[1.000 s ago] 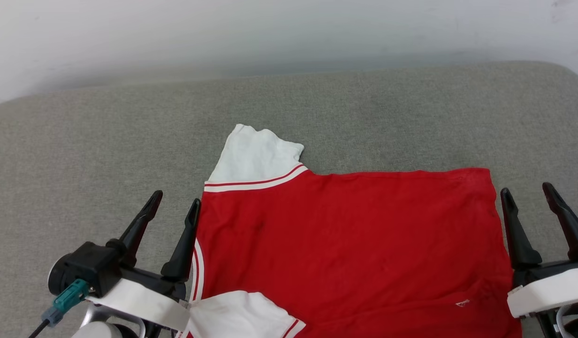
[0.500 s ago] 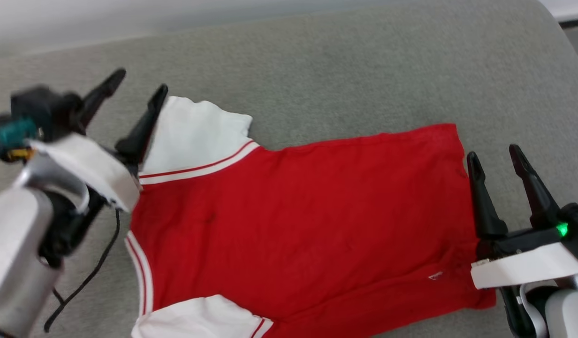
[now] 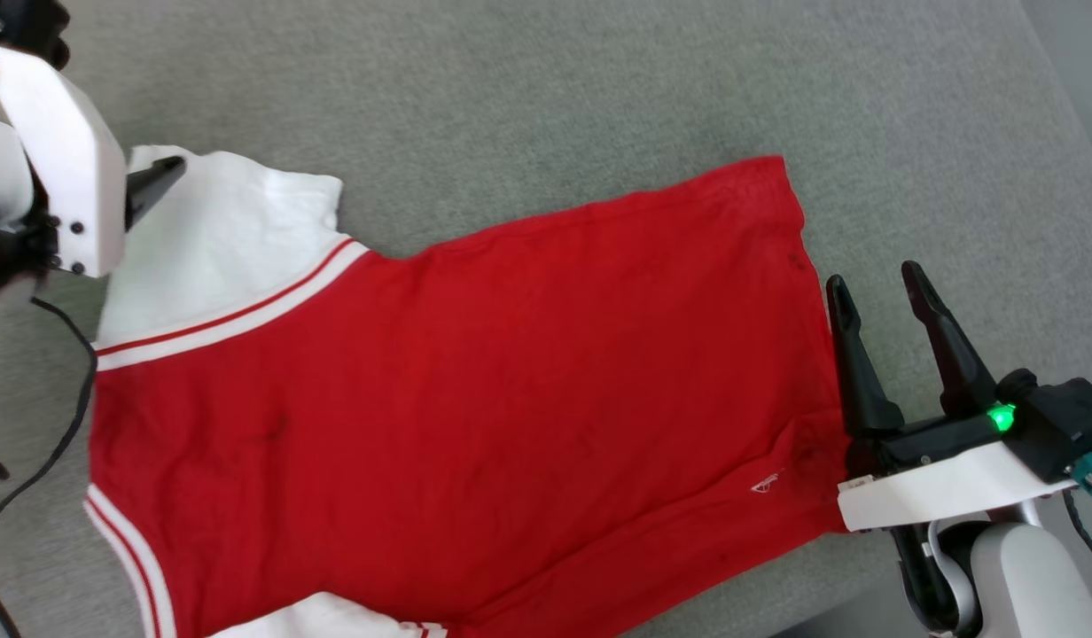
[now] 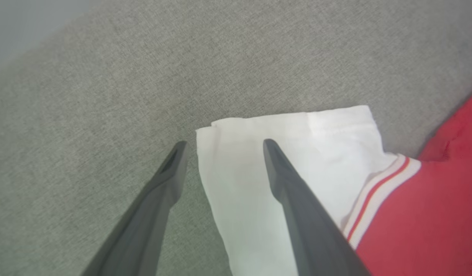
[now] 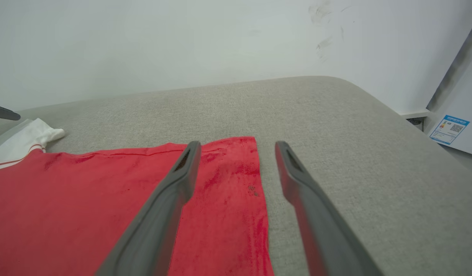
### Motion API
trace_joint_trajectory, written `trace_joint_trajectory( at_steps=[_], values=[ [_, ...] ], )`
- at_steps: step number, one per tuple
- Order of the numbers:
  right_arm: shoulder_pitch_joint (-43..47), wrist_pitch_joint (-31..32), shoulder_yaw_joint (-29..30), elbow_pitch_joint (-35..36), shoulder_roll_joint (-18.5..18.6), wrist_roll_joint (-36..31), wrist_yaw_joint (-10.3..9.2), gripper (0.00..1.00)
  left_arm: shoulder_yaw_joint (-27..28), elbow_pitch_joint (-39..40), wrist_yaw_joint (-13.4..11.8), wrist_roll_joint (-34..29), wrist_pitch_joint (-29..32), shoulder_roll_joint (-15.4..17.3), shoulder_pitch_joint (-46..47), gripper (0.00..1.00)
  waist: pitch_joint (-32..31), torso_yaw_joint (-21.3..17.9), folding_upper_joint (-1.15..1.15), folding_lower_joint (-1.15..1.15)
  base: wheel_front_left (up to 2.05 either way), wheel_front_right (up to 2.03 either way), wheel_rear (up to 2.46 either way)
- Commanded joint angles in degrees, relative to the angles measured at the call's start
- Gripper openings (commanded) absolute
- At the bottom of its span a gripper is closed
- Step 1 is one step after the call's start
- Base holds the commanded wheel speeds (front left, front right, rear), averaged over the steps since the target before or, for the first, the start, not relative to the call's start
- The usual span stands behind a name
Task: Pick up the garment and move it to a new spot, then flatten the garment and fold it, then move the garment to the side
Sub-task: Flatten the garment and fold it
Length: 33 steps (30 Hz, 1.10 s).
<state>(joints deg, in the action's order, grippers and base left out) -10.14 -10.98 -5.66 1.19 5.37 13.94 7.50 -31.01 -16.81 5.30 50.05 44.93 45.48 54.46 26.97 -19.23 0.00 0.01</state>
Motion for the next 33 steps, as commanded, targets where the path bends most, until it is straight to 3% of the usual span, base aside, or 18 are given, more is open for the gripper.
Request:
trace_joint_trajectory(
  at_steps=[1, 6, 11, 12, 13, 15, 25, 33],
  values=[
    [-1.0, -0.43, -0.15, -0.47, -0.45, 0.18, -0.02, 1.0, -0.14, -0.64, -0.89, -0.03, 1.7, 0.48, 1.51, 1.0, 1.58, -1.26, 0.0, -0.01, 0.0, 0.0, 0.0],
    [-1.66, -1.21, -0.59, -1.56, -0.98, 0.97, -0.02, 1.0, -2.57, -2.15, -1.67, -3.23, 5.38, 2.16, 3.15, 1.0, 3.32, -1.99, 0.0, -0.01, 0.0, 0.0, 0.0],
    [-2.05, -1.8, -0.48, -2.0, -1.15, 0.95, -0.02, 1.0, -3.63, -4.21, -2.21, -2.58, 6.53, 1.03, 1.24, 1.0, 4.15, -2.12, 0.0, -0.01, 0.0, 0.0, 0.0],
    [-2.12, -1.83, -0.46, -2.1, -1.15, 0.82, -0.02, 1.0, -3.82, -4.51, -2.19, -1.76, 7.4, 0.58, 0.47, 0.44, 4.17, -2.07, 0.0, -0.01, 0.0, 0.0, 0.0],
    [-2.2, -1.8, -0.38, -2.18, -1.13, 0.72, -0.02, 1.0, -3.95, -4.53, -2.06, -0.85, 8.15, 0.27, -0.33, 0.0, 4.16, -1.98, 0.0, -0.01, 0.0, 0.0, 0.0],
    [-2.25, -1.68, -0.22, -2.3, -0.94, 0.48, -0.02, 1.0, -3.85, -4.19, -1.76, 0.16, 8.23, -0.1, -1.14, 0.0, 4.07, -1.71, 0.0, -0.01, 0.0, 0.0, 0.0],
    [-2.88, 3.14, -0.61, -1.56, 3.65, 0.86, -0.02, 1.0, -1.57, -2.01, -0.62, -1.33, -4.08, -1.85, -1.17, 0.0, 0.05, 1.44, 0.0, -0.01, 0.0, 0.0, 0.0],
    [-3.95, 17.26, -0.43, 0.85, 12.11, 1.41, -0.02, 1.0, -1.85, 4.52, 1.1, -1.28, -13.14, -2.95, -4.69, 0.0, -5.01, 6.52, 0.0, -0.01, 0.0, 0.0, 0.0]
  ],
)
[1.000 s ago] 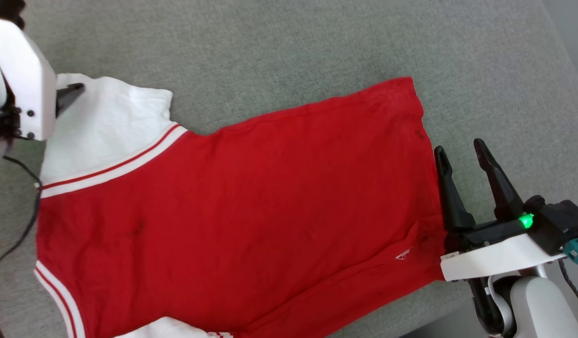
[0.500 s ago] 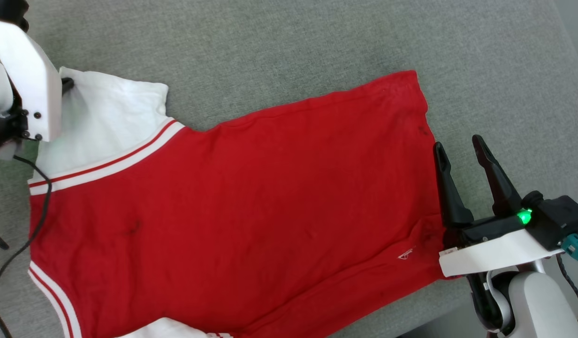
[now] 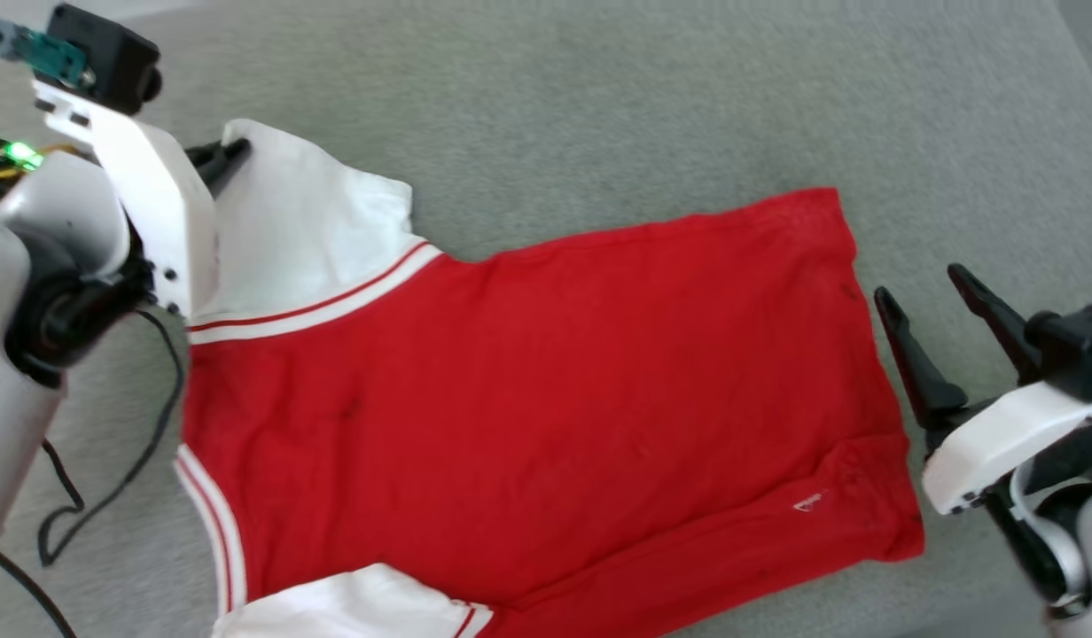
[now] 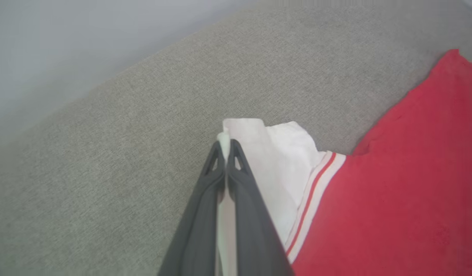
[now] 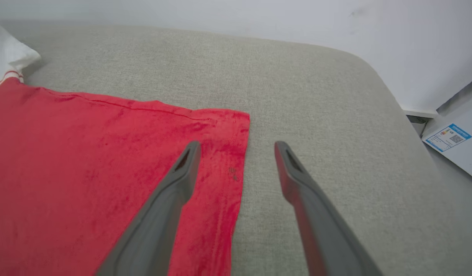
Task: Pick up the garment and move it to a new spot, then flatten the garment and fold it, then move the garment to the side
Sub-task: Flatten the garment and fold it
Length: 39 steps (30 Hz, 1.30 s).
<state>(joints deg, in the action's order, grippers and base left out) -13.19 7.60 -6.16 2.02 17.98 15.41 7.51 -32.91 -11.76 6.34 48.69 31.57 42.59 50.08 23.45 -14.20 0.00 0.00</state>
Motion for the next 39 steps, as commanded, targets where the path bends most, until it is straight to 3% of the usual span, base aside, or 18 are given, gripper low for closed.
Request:
trace_joint_trajectory(
  at_steps=[1, 9, 16, 25, 36, 37, 38, 39],
  values=[
    [-1.32, 1.19, -0.29, 0.53, 0.95, 0.65, -0.04, 1.0, -0.03, 0.76, 0.12, 0.27, -0.53, -0.01, -1.04, 0.0, -2.0, 2.14, 0.0, 0.0, 0.0, 0.0, 0.0],
    [-5.26, 22.26, -1.37, 2.16, 11.27, 8.3, -0.04, 1.0, 1.01, 11.35, -0.81, 2.96, -4.79, 0.08, -7.57, 0.0, -3.2, 7.17, 0.0, 0.0, 0.0, 0.0, 0.0],
    [-10.61, 34.06, 2.21, -2.7, 14.27, 10.7, -0.03, 1.0, 0.58, 21.81, -3.15, 0.37, -7.74, 1.05, -12.03, 0.0, -0.54, 11.49, 0.0, 0.0, 0.0, 0.0, 0.0],
    [-16.28, 41.09, 1.05, -9.25, 15.64, 10.91, -0.03, 1.0, -0.06, 29.4, -5.32, -1.91, -9.88, 0.98, -14.98, 0.0, 2.72, 15.96, 0.0, 0.0, 0.0, 0.0, 0.0],
    [-15.55, 40.31, -3.3, -17.73, 14.99, 9.11, -0.03, 1.0, -1.93, 30.84, -4.96, -2.87, -12.4, -0.78, -16.9, 0.0, 4.21, 19.51, 0.0, 0.0, 0.0, 0.0, 0.0],
    [-15.24, 40.07, -3.87, -18.57, 14.72, 9.53, -0.02, 0.85, -1.98, 30.66, -4.86, -2.79, -12.6, -0.77, -17.02, 0.0, 4.13, 19.63, 0.0, 0.0, 0.0, 0.0, 0.0],
    [-15.14, 39.16, -4.27, -19.02, 14.72, 9.6, -0.02, 0.11, -2.02, 30.39, -4.86, -2.72, -12.81, -0.82, -17.13, 0.0, 3.94, 19.74, 0.0, 0.0, 0.0, 0.0, 0.0],
    [-15.17, 38.49, -4.3, -19.72, 14.65, 9.58, -0.03, 0.0, -2.03, 30.05, -4.87, -2.62, -12.91, -0.84, -17.37, 0.0, 3.64, 19.78, 0.0, 0.0, 0.0, 0.0, 0.0]
  ],
)
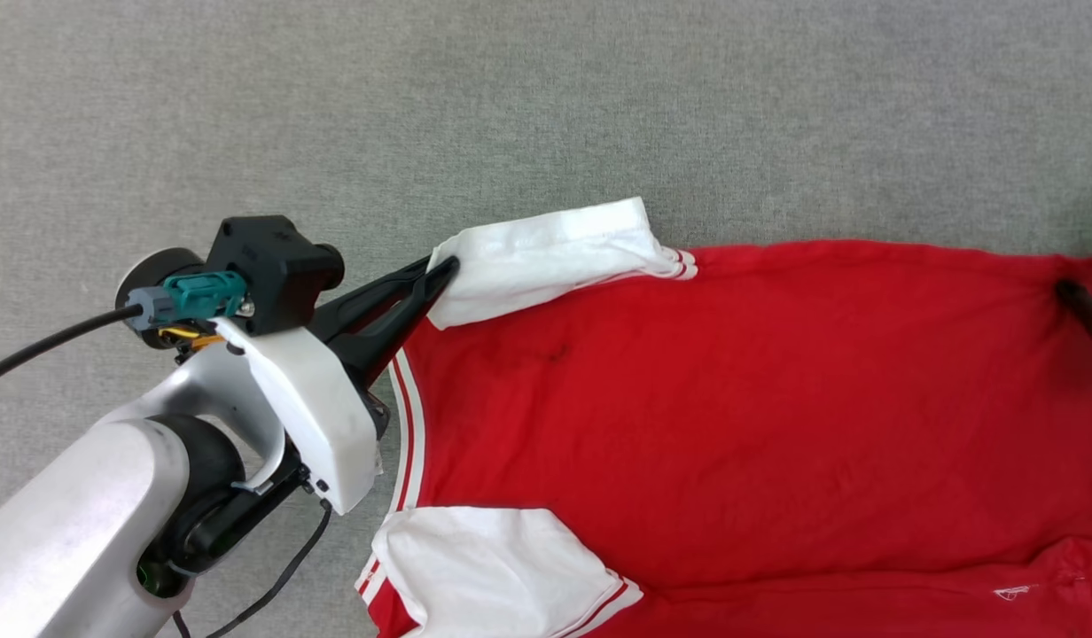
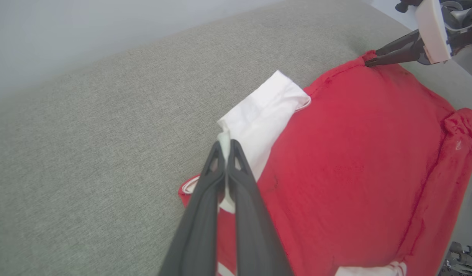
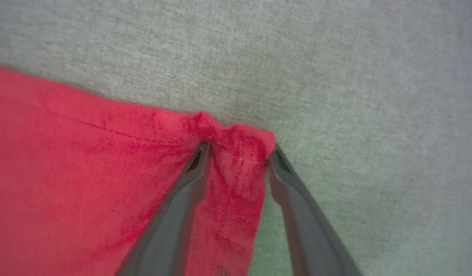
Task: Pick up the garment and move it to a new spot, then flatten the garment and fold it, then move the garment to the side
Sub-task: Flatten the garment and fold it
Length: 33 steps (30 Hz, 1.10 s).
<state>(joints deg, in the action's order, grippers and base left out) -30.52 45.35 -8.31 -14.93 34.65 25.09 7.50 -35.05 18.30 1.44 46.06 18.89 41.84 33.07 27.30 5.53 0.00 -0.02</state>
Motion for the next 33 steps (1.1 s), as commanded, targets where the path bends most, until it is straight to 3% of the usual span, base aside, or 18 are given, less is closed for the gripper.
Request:
trace_joint_trajectory(
  at_steps=[1, 9, 15, 24, 33],
  values=[
    [2.24, 0.34, -2.36, -3.47, -2.01, 0.04, -0.01, 0.0, 0.11, -0.42, -0.01, 0.16, -0.54, -0.11, -0.77, 0.0, -0.63, 0.03, 0.0, 0.02, 0.0, 0.0, 0.0],
    [2.61, -8.35, -0.62, -2.57, -1.85, 1.3, -0.02, 0.0, 1.46, -3.67, -0.98, 3.38, -4.33, -1.56, -4.89, 0.0, -6.72, -1.04, 0.0, 0.02, 0.0, 0.0, 0.0],
    [8.32, -12.7, 1.64, 0.8, -1.42, 3.12, -0.02, 0.0, 1.89, -4.08, -2.08, 4.71, -6.02, 0.16, -10.18, 0.0, -12.27, -2.02, 0.0, 0.02, 0.0, 0.0, 0.0],
    [20.8, -16.23, 4.66, 8.15, -4.14, 4.89, -0.03, 0.0, 2.92, -3.25, -6.44, 7.73, -10.2, 1.32, -22.35, 0.0, -18.6, -2.91, 0.0, 0.02, 0.0, 0.0, 0.0],
    [31.46, -16.51, 5.04, 11.18, -4.21, 6.01, -0.02, 0.0, 0.32, -4.08, -6.9, 8.96, -11.9, 1.61, -31.41, 0.0, -20.29, -2.68, 0.0, 0.02, 0.0, 0.0, 0.0]
  ],
)
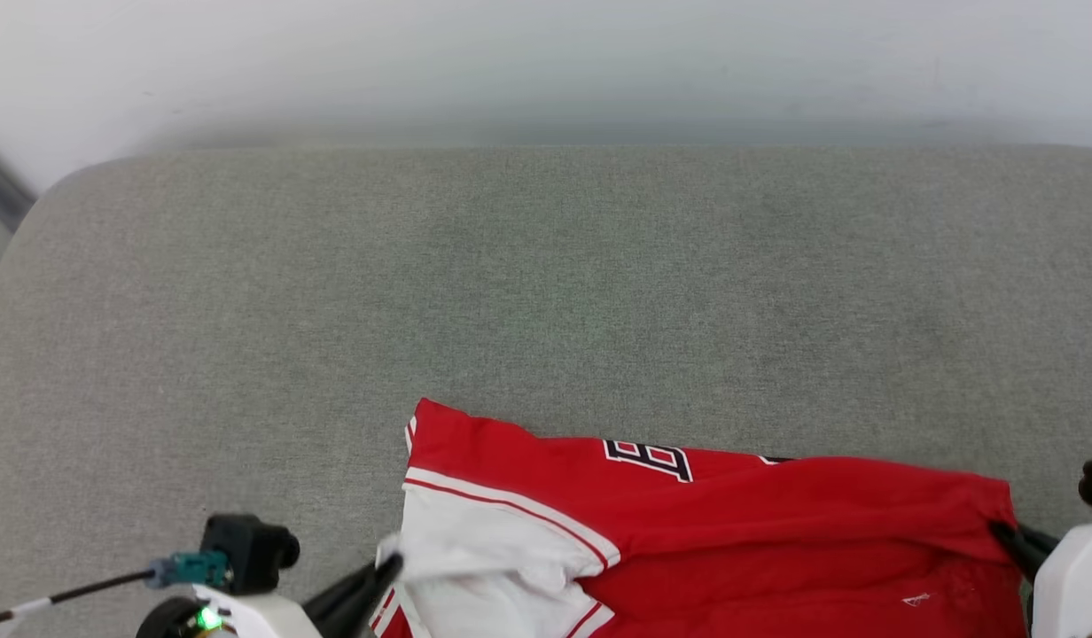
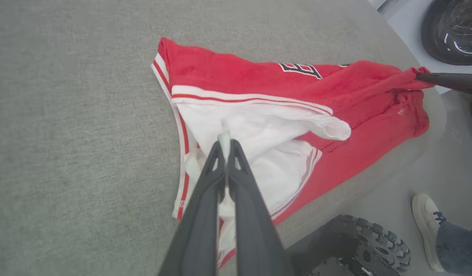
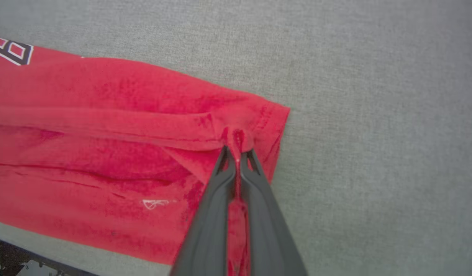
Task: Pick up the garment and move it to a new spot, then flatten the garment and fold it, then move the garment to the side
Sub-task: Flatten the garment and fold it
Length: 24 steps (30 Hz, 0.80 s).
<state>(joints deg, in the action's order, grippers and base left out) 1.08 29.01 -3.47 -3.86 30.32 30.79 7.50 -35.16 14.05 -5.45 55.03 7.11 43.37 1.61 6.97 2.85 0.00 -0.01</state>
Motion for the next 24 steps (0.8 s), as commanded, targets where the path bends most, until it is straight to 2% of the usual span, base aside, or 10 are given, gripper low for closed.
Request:
trace_joint_trajectory(
  at_steps=[1, 6, 16, 17, 18, 19, 20, 24],
  values=[
    [0.61, -0.34, -0.07, -0.11, 0.44, 0.03, -0.02, 0.0, -0.23, -0.26, 0.36, -0.1, 0.22, 0.35, -0.59, 0.0, -0.05, -0.03, 0.0, 0.01, 0.0, 0.0, 0.0],
    [2.77, -1.95, -2.71, -1.66, 1.73, -1.43, -0.02, 0.0, -2.71, -3.85, 2.38, -0.84, 1.09, 0.56, -1.64, 0.0, 0.08, -0.08, 0.0, 0.01, 0.0, 0.0, 0.0],
    [1.66, -4.39, -9.46, -5.65, 5.3, -3.33, -0.03, 0.0, -8.15, -15.2, 6.52, -6.2, -1.02, -3.77, 1.02, 0.0, 0.62, -0.61, 0.0, 0.01, 0.0, 0.0, 0.0],
    [1.4, -4.64, -10.18, -6.16, 5.4, -3.29, -0.03, 0.0, -8.55, -16.28, 6.93, -6.5, -1.37, -4.25, 1.2, 0.15, 0.65, -0.7, 0.0, 0.01, 0.0, 0.0, 0.0],
    [1.28, -4.9, -10.73, -6.65, 5.35, -3.02, -0.03, 0.0, -8.77, -17.38, 7.2, -6.7, -1.78, -4.81, 1.36, 0.42, 0.67, -0.76, 0.0, 0.01, 0.0, 0.0, 0.0],
    [1.01, -5.47, -11.15, -6.86, 5.14, -2.69, -0.02, 0.31, -8.86, -18.26, 7.43, -6.71, -2.28, -5.44, 1.39, 1.0, 0.65, -0.82, 0.0, 0.01, 0.0, 0.0, 0.0],
    [0.72, -6.08, -11.42, -7.05, 4.92, -2.36, -0.02, 1.0, -8.99, -19.11, 7.47, -6.76, -2.73, -5.9, 1.49, 1.0, 0.6, -0.88, 0.0, 0.01, 0.0, 0.0, 0.0],
    [-0.18, -7.78, -12.35, -7.55, 5.22, -1.35, -0.02, 1.0, -8.74, -21.4, 7.92, -6.41, -4.23, -7.03, 1.84, 1.0, -0.05, -0.93, 0.0, 0.01, 0.0, 0.0, 0.0]
  ],
)
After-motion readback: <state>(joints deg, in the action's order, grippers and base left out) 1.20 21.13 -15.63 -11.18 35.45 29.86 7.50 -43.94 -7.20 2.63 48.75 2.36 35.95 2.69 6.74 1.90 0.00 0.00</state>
